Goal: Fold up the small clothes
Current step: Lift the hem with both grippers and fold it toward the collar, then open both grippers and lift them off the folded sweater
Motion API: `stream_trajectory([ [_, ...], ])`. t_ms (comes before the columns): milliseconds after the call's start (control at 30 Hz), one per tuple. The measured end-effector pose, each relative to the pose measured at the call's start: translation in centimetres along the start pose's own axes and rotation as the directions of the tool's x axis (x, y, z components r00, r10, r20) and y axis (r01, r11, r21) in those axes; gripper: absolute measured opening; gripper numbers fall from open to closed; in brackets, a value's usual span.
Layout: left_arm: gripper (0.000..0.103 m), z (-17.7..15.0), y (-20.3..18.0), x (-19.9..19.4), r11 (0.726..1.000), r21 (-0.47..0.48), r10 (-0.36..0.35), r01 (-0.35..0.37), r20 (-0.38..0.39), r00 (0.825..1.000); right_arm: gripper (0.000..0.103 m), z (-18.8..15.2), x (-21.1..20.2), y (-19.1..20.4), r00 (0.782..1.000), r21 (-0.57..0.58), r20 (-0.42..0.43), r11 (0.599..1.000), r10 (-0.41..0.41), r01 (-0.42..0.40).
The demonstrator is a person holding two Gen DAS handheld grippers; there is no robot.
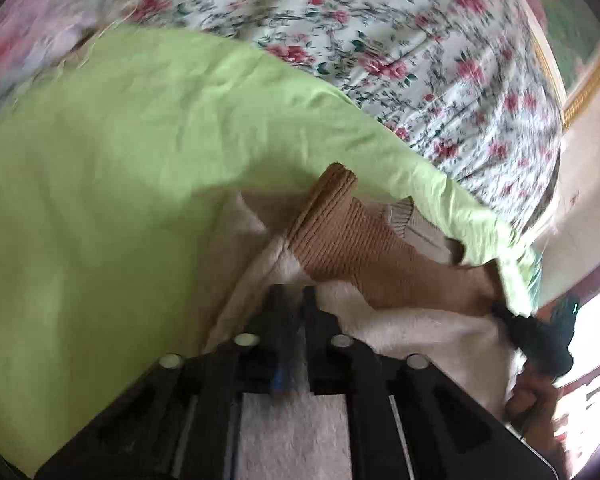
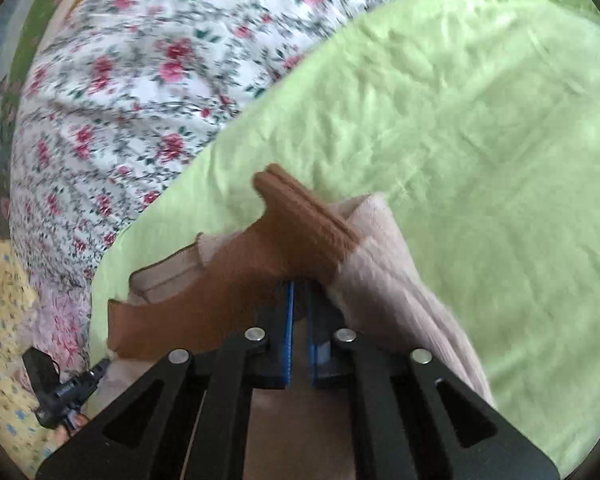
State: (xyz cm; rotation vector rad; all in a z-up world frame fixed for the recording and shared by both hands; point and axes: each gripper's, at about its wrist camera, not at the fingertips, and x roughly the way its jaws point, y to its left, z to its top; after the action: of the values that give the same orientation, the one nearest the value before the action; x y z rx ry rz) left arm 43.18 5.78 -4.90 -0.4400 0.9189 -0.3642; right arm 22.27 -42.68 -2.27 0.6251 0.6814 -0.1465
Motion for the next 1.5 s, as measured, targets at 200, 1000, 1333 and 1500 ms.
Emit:
stream_trajectory([
  [200,0.033,-0.6,-7.3,1.5,0.981,0.176,-0.068,0.08,-0.072,0.995,0.008,-2.1,2.3,9.3,0.982,-0.26,-0.152,0.954,0.113,-0.15],
  [1000,0.029,-7.2,-8.4,-6.4,0.998,0.059,0.026,-0.03,0.066,0.998,0.008,-6.9,-4.3,8.8,0.978,-0.19,-0.098,0.961,0.185,-0.201],
  [1333,0.038,-18.4,-7.7,-11.9,0.998,-0.062,-0.028,0.029,0.022,0.999,0.009,-15.7,-9.9,6.0,0.972,-0.087,-0.135,0.975,0.192,-0.205],
  [1500,0.045,-21.8,-5.2,-12.9,0.985,-0.174,-0.003,0.01,0.04,0.999,0.018,-19.1,-12.4,3.7,0.974,-0.022,-0.118,0.98,0.194,-0.198],
])
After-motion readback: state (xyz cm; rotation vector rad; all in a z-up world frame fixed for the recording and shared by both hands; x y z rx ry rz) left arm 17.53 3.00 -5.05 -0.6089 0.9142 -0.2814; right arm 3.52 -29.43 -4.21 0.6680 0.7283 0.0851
